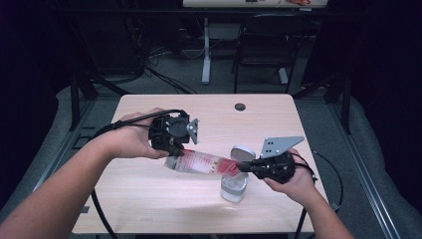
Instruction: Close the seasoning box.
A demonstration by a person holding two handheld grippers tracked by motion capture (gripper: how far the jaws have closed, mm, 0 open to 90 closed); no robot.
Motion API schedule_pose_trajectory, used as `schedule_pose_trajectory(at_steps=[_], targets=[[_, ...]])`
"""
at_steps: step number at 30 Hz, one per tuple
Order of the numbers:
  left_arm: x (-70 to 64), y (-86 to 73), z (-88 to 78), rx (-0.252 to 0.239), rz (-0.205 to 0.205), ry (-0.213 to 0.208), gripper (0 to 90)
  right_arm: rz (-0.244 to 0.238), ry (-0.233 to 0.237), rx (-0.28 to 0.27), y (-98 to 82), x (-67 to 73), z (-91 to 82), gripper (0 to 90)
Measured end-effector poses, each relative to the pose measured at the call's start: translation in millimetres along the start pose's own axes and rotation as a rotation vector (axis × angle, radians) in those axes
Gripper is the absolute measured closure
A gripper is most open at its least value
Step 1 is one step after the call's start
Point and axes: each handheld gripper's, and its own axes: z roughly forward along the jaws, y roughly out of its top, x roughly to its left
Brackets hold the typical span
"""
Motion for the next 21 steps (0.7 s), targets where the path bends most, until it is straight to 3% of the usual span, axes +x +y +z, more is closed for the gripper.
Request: schedule_pose_trajectory(at_steps=[21], targets=[[-0.8,7.5,-2.8,0.03,0.024,0.004,85.3,0.009,-0.002,-0.002,-3.1,-0.9,0.4,90.0]])
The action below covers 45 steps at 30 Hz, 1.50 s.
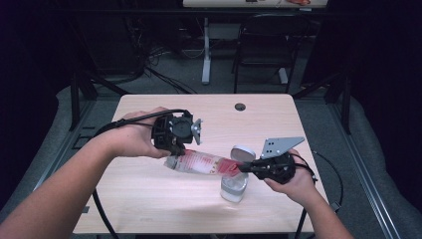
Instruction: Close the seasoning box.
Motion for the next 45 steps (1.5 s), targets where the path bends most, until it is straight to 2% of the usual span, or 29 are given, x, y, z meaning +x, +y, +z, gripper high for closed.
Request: schedule_pose_trajectory(at_steps=[4,5,17,18,24,32,45], targets=[[-0.4,0.6,0.1,-0.005,0.002,0.008,86.4,0.0,-0.003,-0.001,-0.4,-0.5,-0.2,90.0],[0.1,0.8,-0.1,-0.001,0.003,-0.004,86.5,0.0,-0.002,-0.001,-0.4,-0.5,-0.3,90.0],[-0.3,4.4,-1.7,0.021,0.024,0.0,87.2,0.002,-0.005,0.001,-0.9,-1.3,-0.7,90.0],[-0.6,4.5,-1.5,0.018,0.024,0.01,87.2,0.002,-0.006,0.0,-1.0,-1.4,-0.7,90.0],[-0.5,6.7,-1.9,0.026,0.024,0.012,87.4,0.007,-0.007,-0.003,-1.8,-2.4,-0.8,90.0],[1.1,8.2,-2.8,0.035,0.026,-0.006,87.5,0.009,-0.009,0.0,-1.8,-2.8,-1.3,90.0],[2.1,14.7,-4.8,0.059,0.032,-0.01,87.4,0.015,-0.008,-0.002,-3.4,-4.6,-1.5,90.0]])
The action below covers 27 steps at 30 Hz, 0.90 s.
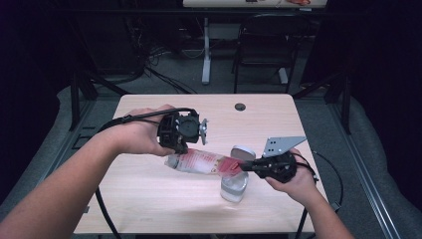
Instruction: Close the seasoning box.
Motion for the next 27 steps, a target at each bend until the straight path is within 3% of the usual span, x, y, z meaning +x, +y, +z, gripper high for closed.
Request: schedule_pose_trajectory(at_steps=[13,27], targets=[[1.7,9.6,-3.3,0.025,0.008,0.002,87.4,0.015,-0.005,-0.007,-4.1,-2.9,-1.9,90.0],[0.0,13.6,-5.4,0.011,0.013,0.013,87.5,0.02,-0.012,-0.012,-6.0,-3.8,-5.4,90.0]])
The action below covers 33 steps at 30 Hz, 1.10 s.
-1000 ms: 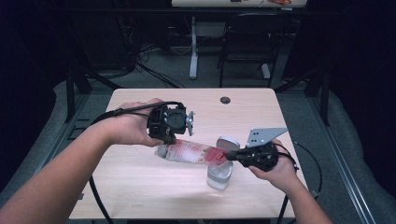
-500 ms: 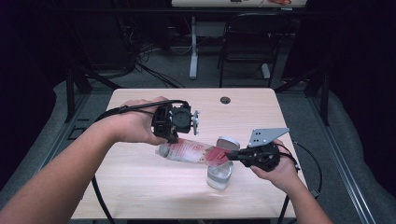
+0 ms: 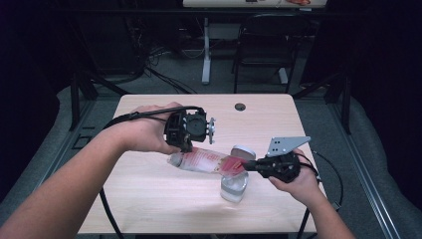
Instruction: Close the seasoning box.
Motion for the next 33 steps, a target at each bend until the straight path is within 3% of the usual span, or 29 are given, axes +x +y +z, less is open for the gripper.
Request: schedule_pose_trajectory(at_steps=[33], targets=[[0.2,6.8,-1.4,-0.001,0.009,-0.009,87.5,-0.007,-0.014,0.017,-1.4,-0.6,-5.0,90.0]])
